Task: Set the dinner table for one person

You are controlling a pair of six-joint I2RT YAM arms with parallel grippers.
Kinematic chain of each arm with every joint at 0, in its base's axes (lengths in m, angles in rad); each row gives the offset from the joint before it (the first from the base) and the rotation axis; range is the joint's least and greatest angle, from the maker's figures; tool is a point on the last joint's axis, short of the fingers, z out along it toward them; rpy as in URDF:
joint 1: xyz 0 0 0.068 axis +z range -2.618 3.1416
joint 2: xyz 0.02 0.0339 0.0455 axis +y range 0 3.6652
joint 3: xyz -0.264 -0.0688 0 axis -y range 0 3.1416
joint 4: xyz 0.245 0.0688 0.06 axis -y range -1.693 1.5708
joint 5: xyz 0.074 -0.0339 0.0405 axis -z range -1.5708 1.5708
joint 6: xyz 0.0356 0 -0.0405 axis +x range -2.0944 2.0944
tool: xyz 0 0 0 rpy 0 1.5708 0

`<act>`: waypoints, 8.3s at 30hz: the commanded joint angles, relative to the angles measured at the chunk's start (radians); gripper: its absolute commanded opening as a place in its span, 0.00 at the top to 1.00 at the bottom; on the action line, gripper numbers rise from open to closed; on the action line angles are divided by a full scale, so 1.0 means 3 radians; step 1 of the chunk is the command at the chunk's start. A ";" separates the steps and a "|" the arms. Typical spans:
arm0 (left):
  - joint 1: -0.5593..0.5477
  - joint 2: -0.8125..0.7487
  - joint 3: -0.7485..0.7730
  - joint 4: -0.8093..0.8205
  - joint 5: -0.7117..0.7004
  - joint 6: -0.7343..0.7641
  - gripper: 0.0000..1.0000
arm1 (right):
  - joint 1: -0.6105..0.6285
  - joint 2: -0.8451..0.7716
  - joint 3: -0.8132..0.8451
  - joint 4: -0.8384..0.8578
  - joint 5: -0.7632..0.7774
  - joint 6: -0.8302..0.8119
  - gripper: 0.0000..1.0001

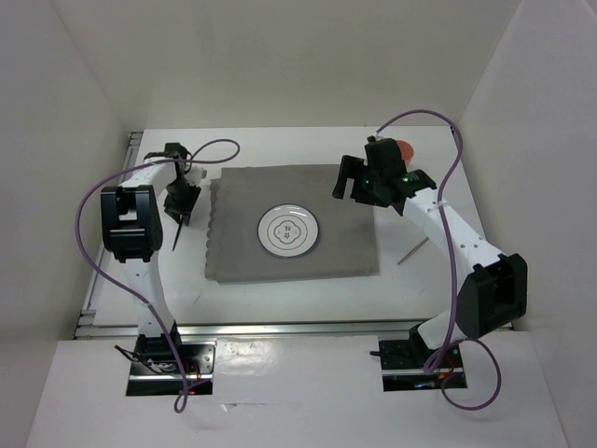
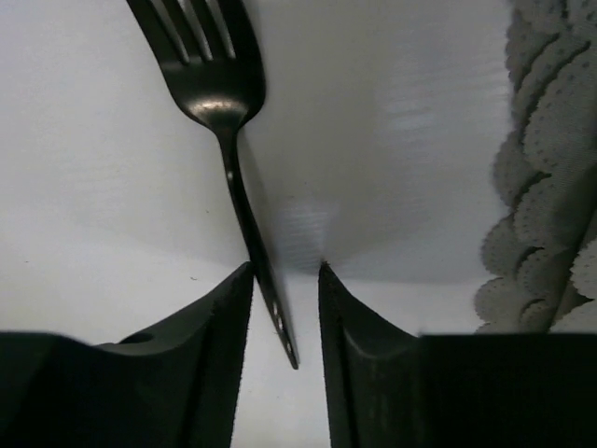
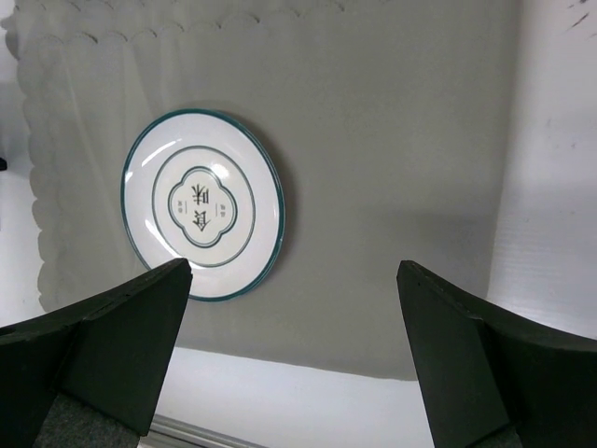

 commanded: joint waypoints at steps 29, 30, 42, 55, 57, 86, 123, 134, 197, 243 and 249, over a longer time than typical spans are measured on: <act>-0.0734 -0.0714 0.0317 -0.0490 0.0506 -0.1925 1.00 | -0.0821 -0.0337 -0.0572 -0.0393 0.0055 0.0552 0.01; -0.0810 -0.0678 0.0317 -0.0489 0.0507 -0.1992 1.00 | -0.0863 -0.0403 -0.0624 -0.0346 0.0019 0.0552 0.01; -0.1143 0.0012 0.0332 -0.0433 0.0241 -0.2248 1.00 | -0.0981 -0.0547 -0.0702 -0.0377 0.0013 0.0491 0.01; -0.1241 0.0048 0.0281 -0.0413 0.0144 -0.2136 0.88 | -0.1103 -0.0302 -0.0834 -0.0341 -0.0135 0.0389 0.01; -0.1241 -0.0018 0.0281 -0.0413 0.0190 -0.2135 0.47 | -0.1134 -0.0302 -0.0835 -0.0422 -0.0135 0.0389 0.01; -0.0786 -0.0591 0.0787 -0.0551 0.0588 -0.1772 0.03 | -0.1947 0.1017 -0.0937 -0.0121 0.0162 0.0082 0.39; -0.0642 -0.0816 0.0649 -0.0392 0.0486 -0.1680 0.04 | -0.0819 0.0147 0.0284 -0.0018 0.0376 -0.0879 1.00; -0.0571 -0.0877 0.0552 -0.0362 0.0425 -0.1614 0.04 | 0.0230 0.1012 0.0270 -0.0351 0.0121 -0.0419 1.00; -0.0571 -0.0908 0.0521 -0.0362 0.0399 -0.1461 0.06 | -0.1564 0.2597 0.2913 -0.0970 0.0126 -0.0373 0.74; -0.0571 -0.1000 0.0291 -0.0270 0.0491 -0.1399 0.06 | 0.0011 0.2838 0.3476 -0.1323 0.0300 -0.0613 0.76; -0.0571 -0.1000 0.0261 -0.0270 0.0522 -0.1399 0.06 | 0.0011 0.2725 0.3476 -0.1108 0.0233 -0.0614 0.43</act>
